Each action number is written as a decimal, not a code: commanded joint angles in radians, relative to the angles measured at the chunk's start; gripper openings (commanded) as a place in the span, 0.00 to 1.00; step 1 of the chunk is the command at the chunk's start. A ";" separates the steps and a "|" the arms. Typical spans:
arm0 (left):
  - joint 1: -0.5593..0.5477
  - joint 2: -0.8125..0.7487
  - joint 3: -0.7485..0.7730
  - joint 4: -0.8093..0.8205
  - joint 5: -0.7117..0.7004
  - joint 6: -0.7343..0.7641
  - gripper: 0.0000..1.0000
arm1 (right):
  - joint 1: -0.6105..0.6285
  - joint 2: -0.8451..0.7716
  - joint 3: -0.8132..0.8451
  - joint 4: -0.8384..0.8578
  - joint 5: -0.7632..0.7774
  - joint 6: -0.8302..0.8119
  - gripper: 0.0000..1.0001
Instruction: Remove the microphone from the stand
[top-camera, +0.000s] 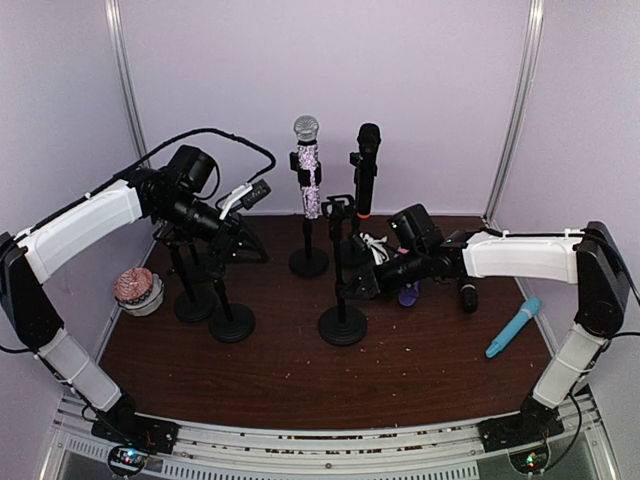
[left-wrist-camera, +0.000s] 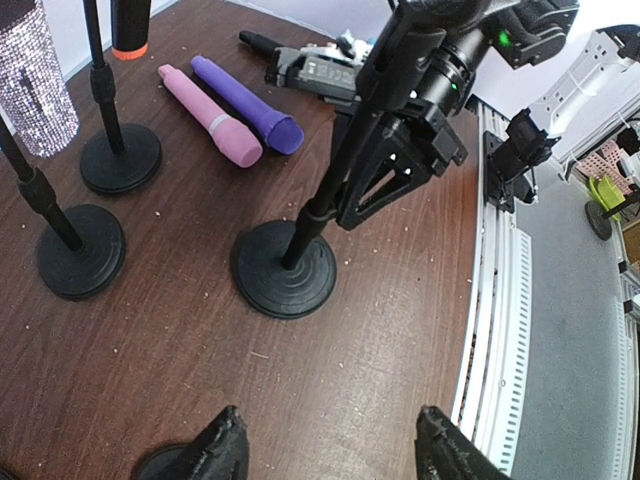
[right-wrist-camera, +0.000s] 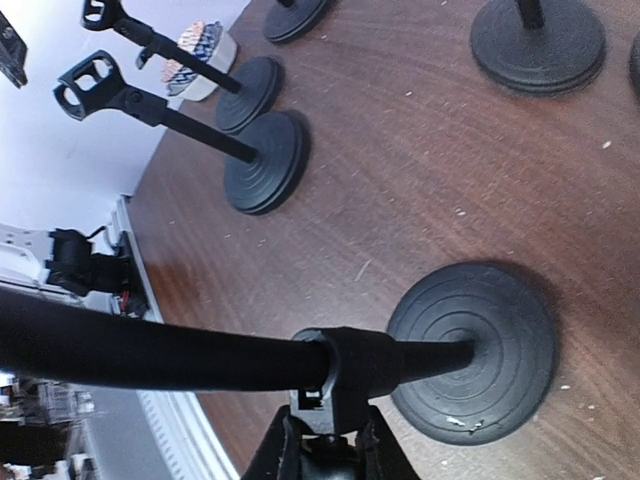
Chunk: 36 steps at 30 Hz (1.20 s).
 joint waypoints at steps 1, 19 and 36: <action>0.007 0.006 0.028 0.009 0.009 0.011 0.60 | 0.020 0.047 -0.039 -0.139 0.444 -0.083 0.00; 0.010 0.027 0.060 -0.025 -0.011 0.027 0.59 | 0.185 0.018 0.005 -0.181 1.015 -0.222 0.00; 0.024 0.024 0.064 -0.042 -0.010 0.037 0.59 | 0.199 -0.165 -0.080 0.004 0.825 -0.155 0.63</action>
